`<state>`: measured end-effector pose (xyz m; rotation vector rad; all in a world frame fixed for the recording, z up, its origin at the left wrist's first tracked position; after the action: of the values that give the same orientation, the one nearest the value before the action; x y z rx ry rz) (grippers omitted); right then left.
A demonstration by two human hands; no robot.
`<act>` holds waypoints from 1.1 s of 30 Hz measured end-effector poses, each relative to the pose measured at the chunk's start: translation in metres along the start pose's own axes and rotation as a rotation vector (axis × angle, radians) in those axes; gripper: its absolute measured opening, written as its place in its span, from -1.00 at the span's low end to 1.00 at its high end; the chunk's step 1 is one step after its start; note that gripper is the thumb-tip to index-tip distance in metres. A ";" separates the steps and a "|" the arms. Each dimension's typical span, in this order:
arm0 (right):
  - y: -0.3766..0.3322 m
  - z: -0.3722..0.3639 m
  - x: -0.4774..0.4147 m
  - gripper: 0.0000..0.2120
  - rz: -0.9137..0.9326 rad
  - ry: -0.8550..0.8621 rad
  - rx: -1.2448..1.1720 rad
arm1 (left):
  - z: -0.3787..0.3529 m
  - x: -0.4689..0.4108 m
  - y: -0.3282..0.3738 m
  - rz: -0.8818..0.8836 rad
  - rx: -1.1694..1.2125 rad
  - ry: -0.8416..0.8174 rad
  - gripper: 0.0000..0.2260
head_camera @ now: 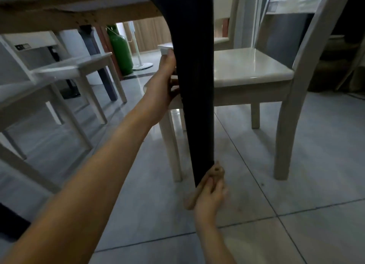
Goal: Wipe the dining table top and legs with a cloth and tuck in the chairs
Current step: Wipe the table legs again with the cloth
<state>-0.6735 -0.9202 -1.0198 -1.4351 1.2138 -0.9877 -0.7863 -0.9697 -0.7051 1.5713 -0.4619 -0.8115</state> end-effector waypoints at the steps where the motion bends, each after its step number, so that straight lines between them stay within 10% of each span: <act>1: 0.030 0.005 -0.002 -0.72 -0.064 -0.017 0.069 | -0.001 0.000 0.000 0.001 0.003 -0.009 -0.76; 11: 0.103 0.034 -0.007 -0.71 -0.421 -0.102 0.226 | -0.002 -0.002 0.003 -0.011 0.040 -0.025 -0.78; 24: -0.264 -0.045 -0.015 -0.77 0.366 -0.160 -0.157 | 0.000 -0.007 0.000 -0.023 -0.004 -0.015 -0.60; 33: -0.321 -0.064 -0.020 -0.52 0.650 -0.173 -0.139 | 0.003 -0.011 0.002 -0.052 -0.027 0.012 -0.50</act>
<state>-0.6764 -0.9023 -0.6925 -1.0808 1.4999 -0.3334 -0.7955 -0.9649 -0.7008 1.5676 -0.4015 -0.8445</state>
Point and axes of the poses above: each hand's wrist, its own x-axis away from the middle knuckle, its own z-axis out of the back of the hand, y = z × x, the point moved 9 cm from there along -x, towards the middle knuckle, and after that the axes turned 3 degrees about z, right-handed, at the moved point
